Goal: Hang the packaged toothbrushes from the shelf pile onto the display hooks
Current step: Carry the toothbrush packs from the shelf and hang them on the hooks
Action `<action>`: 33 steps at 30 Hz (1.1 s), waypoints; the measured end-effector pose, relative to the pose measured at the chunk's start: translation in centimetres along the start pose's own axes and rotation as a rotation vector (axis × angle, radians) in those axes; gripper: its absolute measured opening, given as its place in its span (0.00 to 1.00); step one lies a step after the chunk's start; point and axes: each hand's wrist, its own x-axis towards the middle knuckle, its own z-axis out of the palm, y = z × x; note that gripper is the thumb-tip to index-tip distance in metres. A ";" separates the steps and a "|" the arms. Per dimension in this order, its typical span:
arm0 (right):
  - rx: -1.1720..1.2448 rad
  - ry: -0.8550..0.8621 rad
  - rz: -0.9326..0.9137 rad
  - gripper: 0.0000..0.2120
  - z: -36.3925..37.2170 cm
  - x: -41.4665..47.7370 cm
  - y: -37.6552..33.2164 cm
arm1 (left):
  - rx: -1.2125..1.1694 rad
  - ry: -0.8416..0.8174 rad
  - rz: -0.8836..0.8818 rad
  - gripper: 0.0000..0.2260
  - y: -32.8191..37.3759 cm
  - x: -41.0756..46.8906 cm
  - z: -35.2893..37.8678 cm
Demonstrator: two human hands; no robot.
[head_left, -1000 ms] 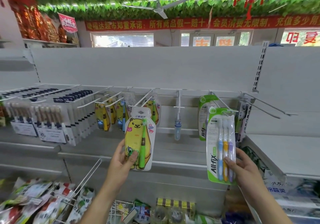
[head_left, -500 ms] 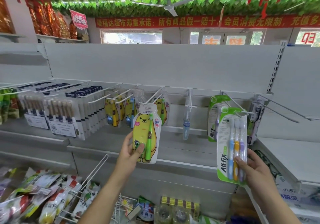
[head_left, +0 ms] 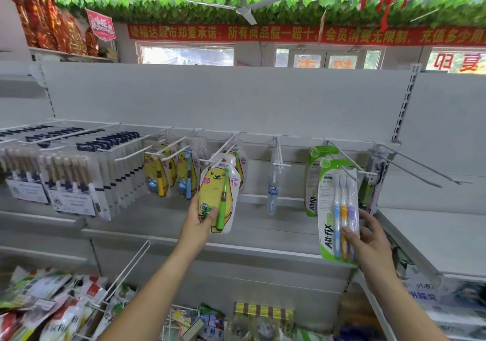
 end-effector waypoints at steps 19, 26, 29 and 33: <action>0.003 0.081 0.029 0.26 2.6 7.7 2.2 | 0.338 0.012 0.143 0.31 -4.1 10.3 3.5; -0.111 0.110 0.045 0.27 3.0 10.3 4.1 | 0.372 0.014 0.134 0.31 -5.0 12.6 4.4; -0.103 0.082 0.062 0.27 2.9 11.0 4.1 | 0.364 0.001 0.126 0.32 -4.9 13.4 4.8; -0.102 0.020 0.067 0.28 3.7 11.4 3.3 | 0.387 -0.014 0.108 0.32 -4.4 14.1 4.9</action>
